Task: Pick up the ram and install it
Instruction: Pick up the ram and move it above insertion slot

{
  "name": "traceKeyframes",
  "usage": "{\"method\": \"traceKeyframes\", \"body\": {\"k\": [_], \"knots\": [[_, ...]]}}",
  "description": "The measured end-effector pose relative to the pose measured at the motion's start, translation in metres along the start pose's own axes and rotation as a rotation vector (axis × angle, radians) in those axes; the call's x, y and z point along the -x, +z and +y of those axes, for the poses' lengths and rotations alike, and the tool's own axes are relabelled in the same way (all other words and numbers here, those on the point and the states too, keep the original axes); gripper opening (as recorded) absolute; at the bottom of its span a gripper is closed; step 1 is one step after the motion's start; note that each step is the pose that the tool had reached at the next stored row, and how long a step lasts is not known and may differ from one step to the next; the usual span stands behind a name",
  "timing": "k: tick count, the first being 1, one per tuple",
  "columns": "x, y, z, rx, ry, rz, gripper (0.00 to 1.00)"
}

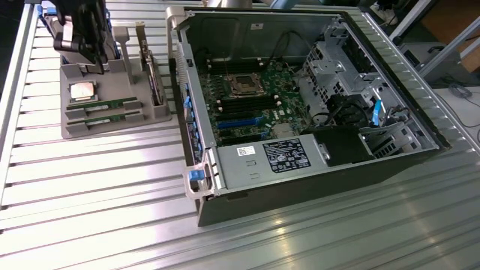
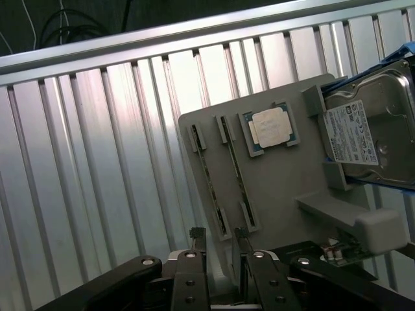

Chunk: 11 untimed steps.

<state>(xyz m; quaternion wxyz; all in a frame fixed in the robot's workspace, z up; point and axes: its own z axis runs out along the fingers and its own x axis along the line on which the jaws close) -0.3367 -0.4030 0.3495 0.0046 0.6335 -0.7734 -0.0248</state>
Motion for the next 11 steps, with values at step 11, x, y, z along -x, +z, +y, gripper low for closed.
{"method": "traceKeyframes", "body": {"k": [11], "knots": [[-0.0004, 0.0032, -0.0002, 0.0, 0.0, 0.0, 0.3]]}}
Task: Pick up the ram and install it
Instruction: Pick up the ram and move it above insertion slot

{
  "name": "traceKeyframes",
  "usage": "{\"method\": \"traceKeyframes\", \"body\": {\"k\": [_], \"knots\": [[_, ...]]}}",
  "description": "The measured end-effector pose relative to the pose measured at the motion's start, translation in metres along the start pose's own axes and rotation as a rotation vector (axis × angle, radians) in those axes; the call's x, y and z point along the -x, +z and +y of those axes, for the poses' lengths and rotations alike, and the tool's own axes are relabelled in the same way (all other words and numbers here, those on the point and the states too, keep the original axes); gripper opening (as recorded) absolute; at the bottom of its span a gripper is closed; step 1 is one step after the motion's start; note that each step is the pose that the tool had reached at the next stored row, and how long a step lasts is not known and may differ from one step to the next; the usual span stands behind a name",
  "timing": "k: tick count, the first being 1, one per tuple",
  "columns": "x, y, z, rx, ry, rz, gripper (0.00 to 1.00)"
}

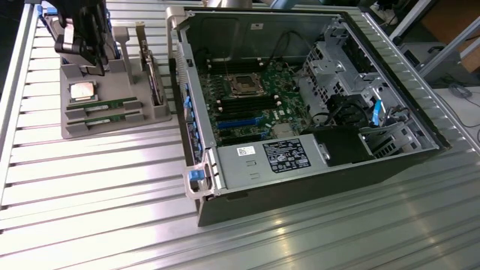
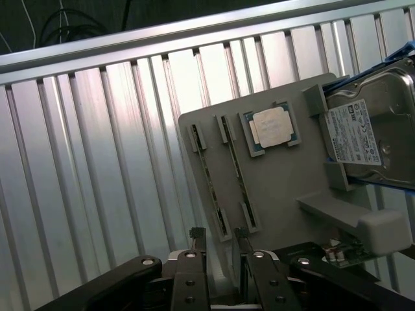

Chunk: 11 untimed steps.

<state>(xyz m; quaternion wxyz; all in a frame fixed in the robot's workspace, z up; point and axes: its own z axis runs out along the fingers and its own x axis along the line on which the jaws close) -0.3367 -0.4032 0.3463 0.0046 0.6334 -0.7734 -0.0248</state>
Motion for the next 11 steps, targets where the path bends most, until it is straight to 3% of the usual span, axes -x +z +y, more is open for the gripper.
{"method": "traceKeyframes", "body": {"k": [11], "knots": [[-0.0005, 0.0045, -0.0003, 0.0, 0.0, 0.0, 0.3]]}}
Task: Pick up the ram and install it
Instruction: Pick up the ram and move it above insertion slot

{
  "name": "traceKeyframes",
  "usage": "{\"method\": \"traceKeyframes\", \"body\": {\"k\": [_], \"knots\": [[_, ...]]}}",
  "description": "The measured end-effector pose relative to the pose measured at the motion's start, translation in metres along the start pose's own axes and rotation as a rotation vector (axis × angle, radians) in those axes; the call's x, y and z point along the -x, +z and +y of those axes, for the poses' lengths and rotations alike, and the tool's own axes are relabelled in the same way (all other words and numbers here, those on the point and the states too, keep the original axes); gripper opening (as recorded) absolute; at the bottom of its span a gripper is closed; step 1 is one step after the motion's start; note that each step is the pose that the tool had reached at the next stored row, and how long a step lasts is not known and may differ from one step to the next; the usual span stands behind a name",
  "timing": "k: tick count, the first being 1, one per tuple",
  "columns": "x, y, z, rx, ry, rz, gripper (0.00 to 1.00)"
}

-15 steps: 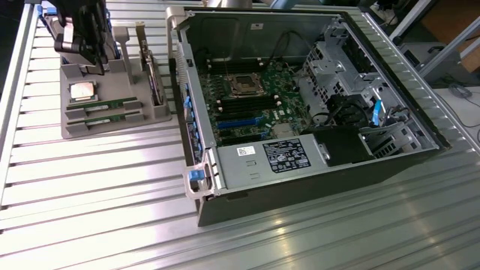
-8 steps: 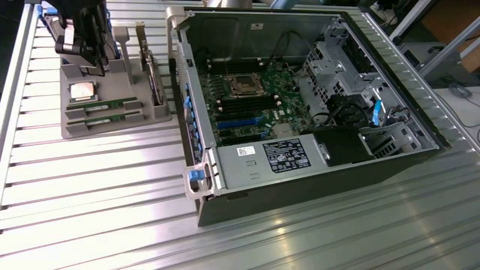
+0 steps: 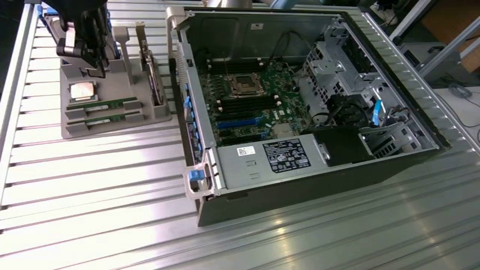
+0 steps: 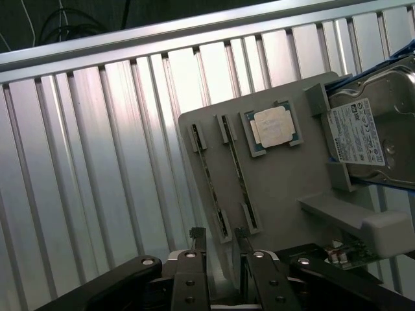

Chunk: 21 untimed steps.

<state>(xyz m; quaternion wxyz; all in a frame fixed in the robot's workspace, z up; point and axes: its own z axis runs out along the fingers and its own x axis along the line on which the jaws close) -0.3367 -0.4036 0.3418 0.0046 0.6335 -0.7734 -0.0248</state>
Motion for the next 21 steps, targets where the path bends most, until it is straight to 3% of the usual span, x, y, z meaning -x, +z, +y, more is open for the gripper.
{"method": "traceKeyframes", "body": {"k": [21], "knots": [[-0.0008, 0.0077, -0.0005, 0.0, 0.0, 0.0, 0.3]]}}
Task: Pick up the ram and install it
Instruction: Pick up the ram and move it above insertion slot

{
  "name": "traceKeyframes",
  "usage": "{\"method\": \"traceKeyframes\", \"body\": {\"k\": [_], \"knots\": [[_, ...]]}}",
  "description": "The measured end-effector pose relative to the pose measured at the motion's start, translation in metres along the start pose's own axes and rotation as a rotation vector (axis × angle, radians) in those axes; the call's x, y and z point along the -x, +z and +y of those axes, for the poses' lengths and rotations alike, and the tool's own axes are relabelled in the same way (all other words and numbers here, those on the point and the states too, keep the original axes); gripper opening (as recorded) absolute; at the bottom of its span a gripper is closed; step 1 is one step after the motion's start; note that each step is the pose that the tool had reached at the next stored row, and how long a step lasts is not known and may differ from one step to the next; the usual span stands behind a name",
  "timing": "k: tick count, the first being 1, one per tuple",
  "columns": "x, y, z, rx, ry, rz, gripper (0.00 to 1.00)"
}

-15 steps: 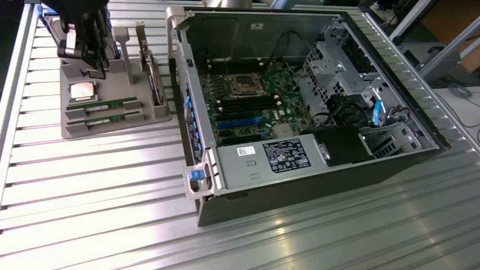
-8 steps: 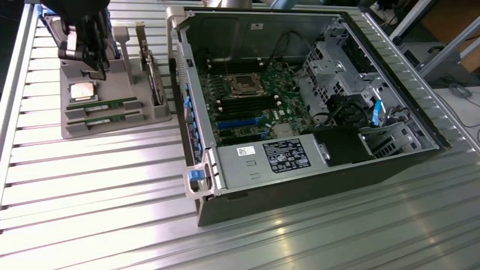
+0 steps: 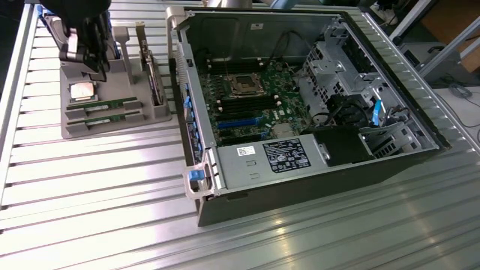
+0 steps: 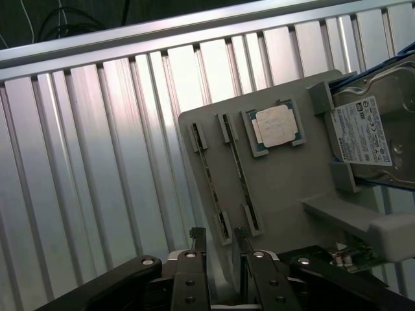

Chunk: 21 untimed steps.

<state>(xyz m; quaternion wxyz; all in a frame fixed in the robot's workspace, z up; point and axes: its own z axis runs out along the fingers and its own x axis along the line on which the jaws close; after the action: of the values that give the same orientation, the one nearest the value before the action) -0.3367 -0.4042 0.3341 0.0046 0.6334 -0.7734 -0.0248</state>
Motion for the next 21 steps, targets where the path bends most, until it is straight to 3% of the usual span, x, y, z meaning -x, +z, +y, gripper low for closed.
{"method": "traceKeyframes", "body": {"k": [21], "knots": [[-0.0009, 0.0089, -0.0006, 0.0, 0.0, 0.0, 0.3]]}}
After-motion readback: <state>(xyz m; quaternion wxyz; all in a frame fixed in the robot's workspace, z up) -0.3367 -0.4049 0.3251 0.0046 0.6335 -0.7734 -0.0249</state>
